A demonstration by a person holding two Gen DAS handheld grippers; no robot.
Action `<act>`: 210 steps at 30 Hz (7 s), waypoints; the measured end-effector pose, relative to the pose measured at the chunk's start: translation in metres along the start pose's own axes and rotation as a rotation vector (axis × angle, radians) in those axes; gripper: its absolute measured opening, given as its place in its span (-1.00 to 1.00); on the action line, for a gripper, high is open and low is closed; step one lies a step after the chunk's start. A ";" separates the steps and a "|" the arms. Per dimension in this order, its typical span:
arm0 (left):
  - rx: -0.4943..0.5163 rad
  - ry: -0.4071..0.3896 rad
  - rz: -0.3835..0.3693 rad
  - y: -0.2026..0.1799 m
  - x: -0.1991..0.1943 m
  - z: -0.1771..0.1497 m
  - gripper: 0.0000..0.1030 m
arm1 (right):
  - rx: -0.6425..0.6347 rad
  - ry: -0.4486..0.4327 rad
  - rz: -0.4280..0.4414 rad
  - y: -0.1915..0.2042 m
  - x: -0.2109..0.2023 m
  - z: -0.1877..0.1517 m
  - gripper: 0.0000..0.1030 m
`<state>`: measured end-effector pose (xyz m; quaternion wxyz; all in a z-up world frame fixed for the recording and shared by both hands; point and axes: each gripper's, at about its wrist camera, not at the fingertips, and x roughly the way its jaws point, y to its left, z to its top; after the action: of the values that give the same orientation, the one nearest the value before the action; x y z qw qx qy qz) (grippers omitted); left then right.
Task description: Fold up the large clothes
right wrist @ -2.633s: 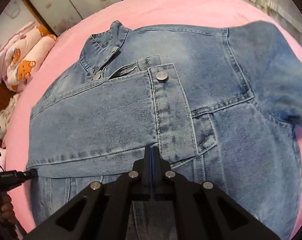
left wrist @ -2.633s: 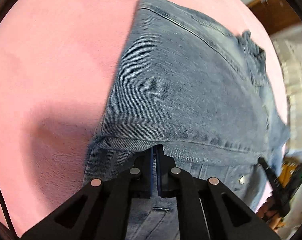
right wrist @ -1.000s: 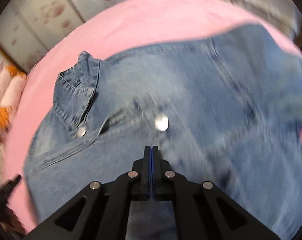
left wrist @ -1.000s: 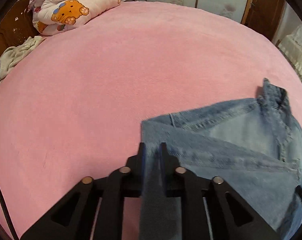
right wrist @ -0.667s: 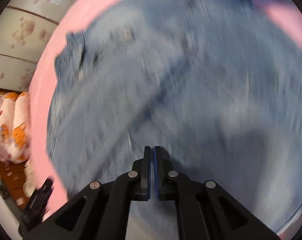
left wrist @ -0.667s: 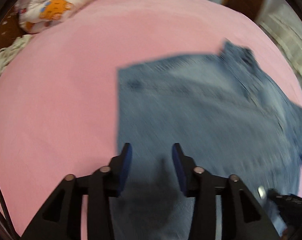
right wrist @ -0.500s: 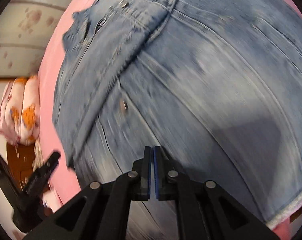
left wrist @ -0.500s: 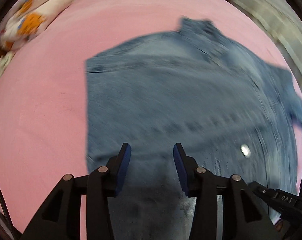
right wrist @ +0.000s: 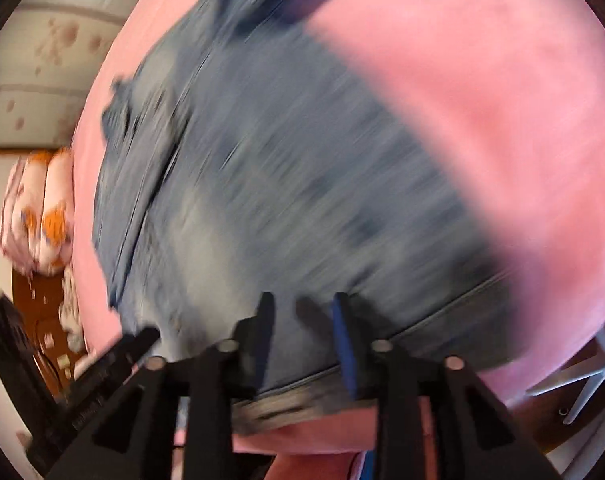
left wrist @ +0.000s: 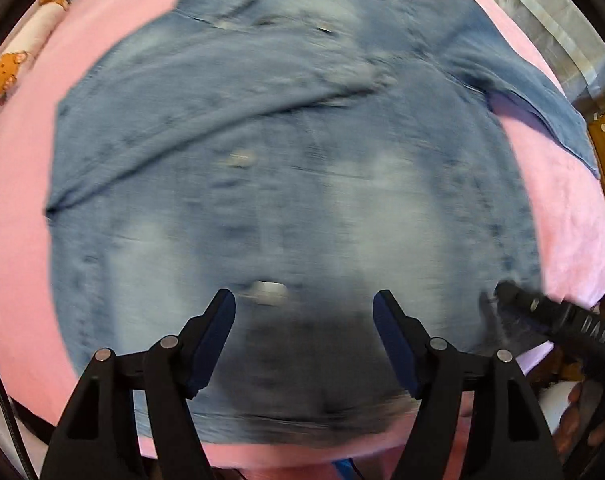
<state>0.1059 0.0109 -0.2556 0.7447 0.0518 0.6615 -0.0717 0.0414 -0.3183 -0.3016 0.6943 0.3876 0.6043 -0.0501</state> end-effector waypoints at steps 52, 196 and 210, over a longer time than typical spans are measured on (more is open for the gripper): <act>0.155 0.050 0.035 -0.200 0.005 0.105 0.60 | 0.400 -0.689 -0.054 -0.157 -0.171 0.256 -0.79; -0.670 -0.232 0.177 0.184 0.062 0.124 -0.64 | -0.389 -0.138 -0.108 0.056 0.026 0.202 -0.71; -0.607 -0.313 0.256 0.146 0.003 0.119 0.25 | -0.449 -0.146 -0.124 0.088 -0.013 0.160 -0.64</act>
<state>0.2482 0.1340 -0.2470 0.8213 -0.1010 0.5188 0.2147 0.2132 -0.3580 -0.2530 0.8005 0.1813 0.5710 0.0150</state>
